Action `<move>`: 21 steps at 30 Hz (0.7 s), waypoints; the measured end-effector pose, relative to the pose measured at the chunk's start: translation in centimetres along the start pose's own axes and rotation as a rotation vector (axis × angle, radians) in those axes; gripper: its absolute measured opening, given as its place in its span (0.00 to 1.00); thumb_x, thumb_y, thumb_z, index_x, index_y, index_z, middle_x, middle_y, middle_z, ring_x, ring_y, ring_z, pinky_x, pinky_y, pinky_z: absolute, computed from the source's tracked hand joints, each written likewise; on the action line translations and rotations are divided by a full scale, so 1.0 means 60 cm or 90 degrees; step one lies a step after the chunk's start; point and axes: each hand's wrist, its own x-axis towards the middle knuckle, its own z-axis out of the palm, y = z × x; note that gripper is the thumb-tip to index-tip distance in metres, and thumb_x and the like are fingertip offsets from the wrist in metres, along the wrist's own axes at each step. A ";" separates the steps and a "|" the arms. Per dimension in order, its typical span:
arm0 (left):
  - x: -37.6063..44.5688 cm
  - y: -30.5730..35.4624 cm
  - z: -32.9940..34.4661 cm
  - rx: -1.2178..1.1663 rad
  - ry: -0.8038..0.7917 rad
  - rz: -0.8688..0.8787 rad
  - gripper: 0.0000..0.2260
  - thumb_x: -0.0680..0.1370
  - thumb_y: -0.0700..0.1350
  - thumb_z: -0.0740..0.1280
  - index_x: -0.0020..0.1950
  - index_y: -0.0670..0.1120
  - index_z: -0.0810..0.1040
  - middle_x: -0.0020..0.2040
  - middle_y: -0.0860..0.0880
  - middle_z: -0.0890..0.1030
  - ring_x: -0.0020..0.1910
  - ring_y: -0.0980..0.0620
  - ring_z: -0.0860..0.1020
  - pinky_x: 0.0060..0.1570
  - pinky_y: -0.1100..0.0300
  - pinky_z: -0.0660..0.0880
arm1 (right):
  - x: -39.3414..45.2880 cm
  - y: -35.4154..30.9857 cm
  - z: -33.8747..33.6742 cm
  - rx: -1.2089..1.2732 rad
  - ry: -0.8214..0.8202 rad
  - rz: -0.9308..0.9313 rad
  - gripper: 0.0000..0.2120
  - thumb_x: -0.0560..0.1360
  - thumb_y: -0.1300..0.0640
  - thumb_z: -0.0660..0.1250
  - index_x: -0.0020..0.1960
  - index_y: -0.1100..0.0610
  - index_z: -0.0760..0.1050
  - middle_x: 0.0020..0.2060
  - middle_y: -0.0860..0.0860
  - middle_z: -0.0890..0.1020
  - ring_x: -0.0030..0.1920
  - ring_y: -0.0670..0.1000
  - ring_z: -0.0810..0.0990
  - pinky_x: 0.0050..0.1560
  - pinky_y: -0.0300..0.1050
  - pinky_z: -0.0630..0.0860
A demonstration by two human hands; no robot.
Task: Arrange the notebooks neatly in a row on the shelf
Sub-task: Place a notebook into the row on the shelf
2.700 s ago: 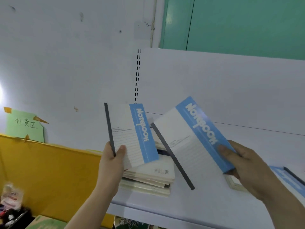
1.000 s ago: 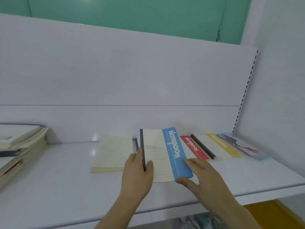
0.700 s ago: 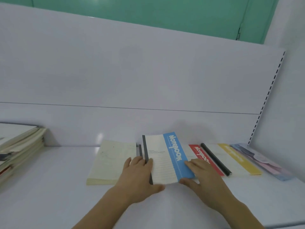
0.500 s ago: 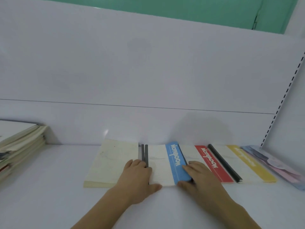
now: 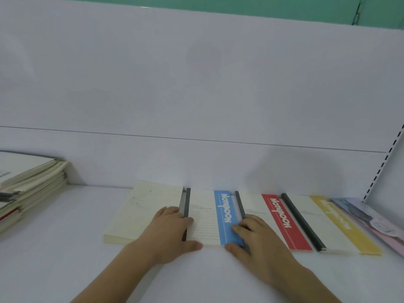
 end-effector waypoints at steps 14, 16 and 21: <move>-0.018 -0.001 0.012 -0.060 0.086 0.011 0.30 0.76 0.69 0.60 0.71 0.51 0.71 0.72 0.53 0.65 0.72 0.52 0.63 0.72 0.59 0.60 | -0.004 -0.009 -0.003 0.007 -0.006 -0.004 0.35 0.74 0.32 0.47 0.70 0.52 0.70 0.60 0.43 0.68 0.63 0.43 0.65 0.66 0.37 0.66; -0.020 0.002 0.014 -0.050 0.098 0.014 0.32 0.77 0.69 0.59 0.75 0.52 0.66 0.74 0.53 0.63 0.75 0.52 0.60 0.74 0.60 0.55 | -0.009 -0.013 -0.009 0.008 0.000 0.002 0.32 0.76 0.33 0.50 0.72 0.51 0.68 0.64 0.43 0.66 0.67 0.44 0.63 0.69 0.39 0.64; -0.045 0.013 0.005 -0.111 0.215 -0.029 0.33 0.77 0.69 0.57 0.78 0.53 0.62 0.77 0.55 0.61 0.77 0.54 0.57 0.75 0.61 0.52 | -0.013 -0.051 -0.030 0.016 0.015 0.012 0.31 0.79 0.35 0.52 0.77 0.47 0.57 0.76 0.43 0.55 0.77 0.45 0.49 0.75 0.42 0.53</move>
